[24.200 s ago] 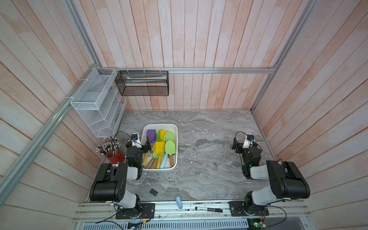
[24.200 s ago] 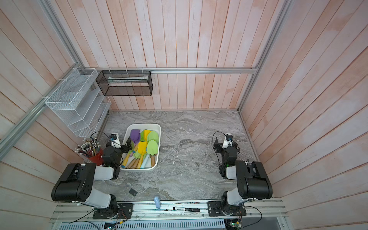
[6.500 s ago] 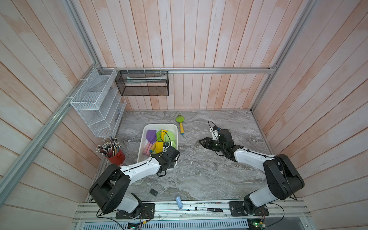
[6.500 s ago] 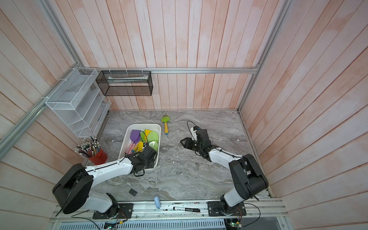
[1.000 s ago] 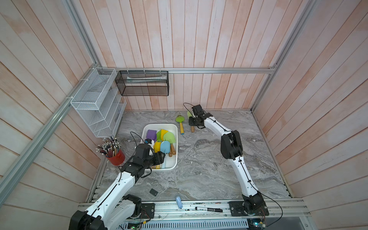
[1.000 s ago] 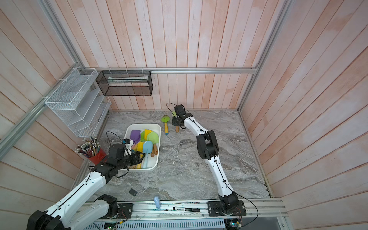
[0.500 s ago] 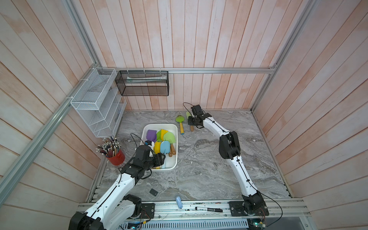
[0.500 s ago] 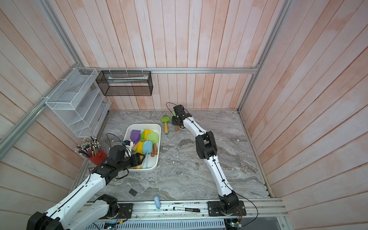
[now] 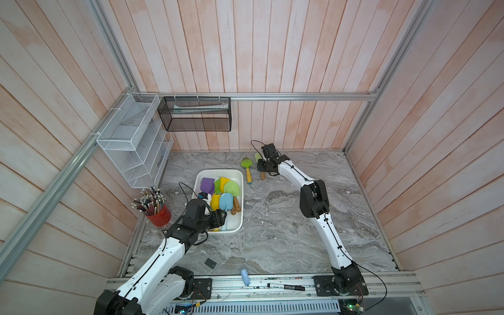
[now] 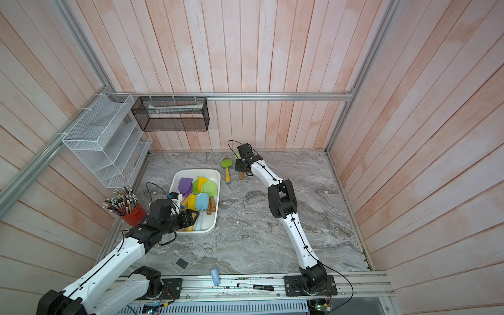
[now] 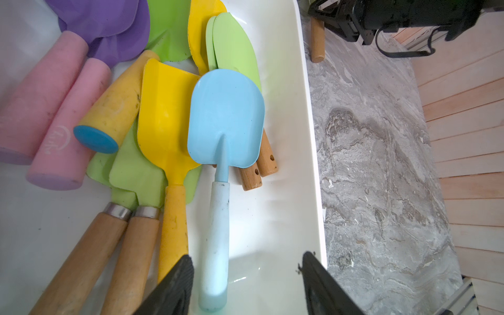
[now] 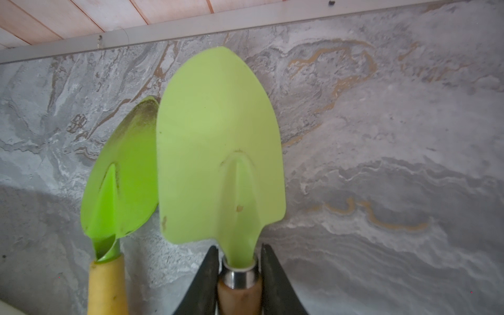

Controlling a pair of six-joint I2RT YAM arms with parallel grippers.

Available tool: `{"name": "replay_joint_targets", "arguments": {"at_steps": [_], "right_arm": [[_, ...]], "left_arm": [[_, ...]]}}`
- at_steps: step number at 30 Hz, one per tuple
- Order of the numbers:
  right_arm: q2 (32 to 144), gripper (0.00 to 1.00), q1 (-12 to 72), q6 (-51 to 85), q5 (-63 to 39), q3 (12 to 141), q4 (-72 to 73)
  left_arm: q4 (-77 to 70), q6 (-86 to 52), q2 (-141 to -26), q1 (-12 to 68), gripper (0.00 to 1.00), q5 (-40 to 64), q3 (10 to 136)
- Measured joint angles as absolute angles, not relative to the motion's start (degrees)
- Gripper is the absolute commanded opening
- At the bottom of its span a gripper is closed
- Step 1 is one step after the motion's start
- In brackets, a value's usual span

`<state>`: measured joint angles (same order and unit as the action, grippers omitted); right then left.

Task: Take the shovel out of the storage box
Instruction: Place the shovel at the center of the board.

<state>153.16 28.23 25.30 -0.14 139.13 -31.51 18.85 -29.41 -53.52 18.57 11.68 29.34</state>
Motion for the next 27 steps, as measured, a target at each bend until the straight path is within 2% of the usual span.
{"name": "replay_joint_targets", "arguments": {"at_steps": [18, 27], "right_arm": [[153.10, 0.35, 28.47, 27.00, -4.21, 136.90, -28.69], [140.88, 0.44, 28.56, 26.35, -4.38, 122.21, -26.44]], "left_arm": [[18.65, -29.61, -54.78, 18.79, 0.65, 11.64, 29.10], [20.23, -29.56, -56.47, 20.47, 0.65, 9.52, 29.54]]}}
